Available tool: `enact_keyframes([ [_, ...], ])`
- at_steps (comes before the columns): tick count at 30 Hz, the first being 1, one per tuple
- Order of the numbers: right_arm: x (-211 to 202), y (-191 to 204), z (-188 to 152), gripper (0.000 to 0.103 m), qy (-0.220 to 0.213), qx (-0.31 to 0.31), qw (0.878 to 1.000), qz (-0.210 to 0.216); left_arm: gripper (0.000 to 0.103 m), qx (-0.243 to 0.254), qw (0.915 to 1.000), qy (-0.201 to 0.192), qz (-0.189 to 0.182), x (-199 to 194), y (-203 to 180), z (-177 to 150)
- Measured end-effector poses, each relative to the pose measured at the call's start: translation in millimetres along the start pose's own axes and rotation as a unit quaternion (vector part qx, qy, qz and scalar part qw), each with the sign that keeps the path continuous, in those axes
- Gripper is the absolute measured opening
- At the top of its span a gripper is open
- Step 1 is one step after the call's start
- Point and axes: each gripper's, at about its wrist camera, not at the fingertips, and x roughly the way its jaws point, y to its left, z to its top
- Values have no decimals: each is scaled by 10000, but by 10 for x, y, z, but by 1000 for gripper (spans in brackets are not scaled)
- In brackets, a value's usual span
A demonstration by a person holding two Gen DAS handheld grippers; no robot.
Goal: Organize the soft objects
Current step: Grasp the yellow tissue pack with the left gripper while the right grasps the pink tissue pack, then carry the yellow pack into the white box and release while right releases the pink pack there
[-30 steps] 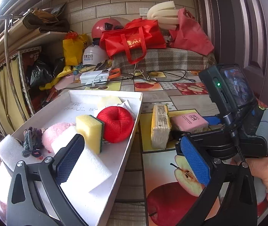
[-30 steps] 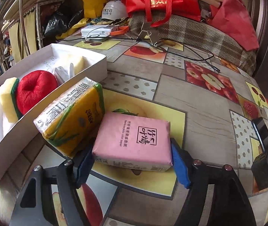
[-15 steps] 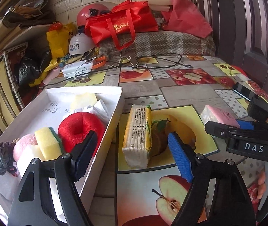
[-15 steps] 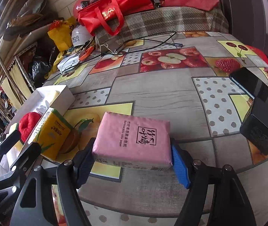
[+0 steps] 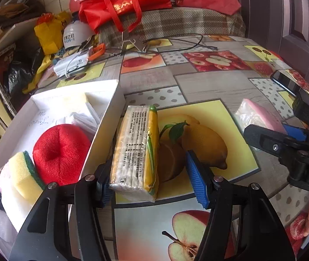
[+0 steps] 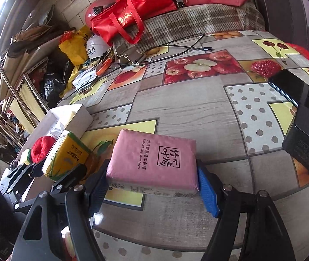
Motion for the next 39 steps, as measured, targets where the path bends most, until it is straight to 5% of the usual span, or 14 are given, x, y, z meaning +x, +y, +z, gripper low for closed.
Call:
enact_keyframes([
  [3, 0, 4, -3, 74, 1, 2, 10000, 1, 46, 72, 10000, -23, 49, 9, -42, 1],
  [4, -1, 8, -3, 74, 0, -1, 10000, 2, 22, 113, 9999, -62, 10, -5, -54, -5],
  [13, -60, -26, -20, 74, -182, 99, 9997, 105, 23, 84, 9941, -1079, 69, -409, -41, -84],
  [20, -411, 165, -154, 74, -1010, -240, 9946, -91, 23, -189, 9844, -1740, 187, -738, 36, -251],
  [30, -777, 713, -512, 74, -1722, -1423, 9743, -307, 23, -335, 9819, -1855, 195, -934, 122, -464],
  [39, -825, 906, -645, 74, -1813, -1786, 9666, -314, 23, -494, 9811, -1854, 238, -1060, 251, -628],
])
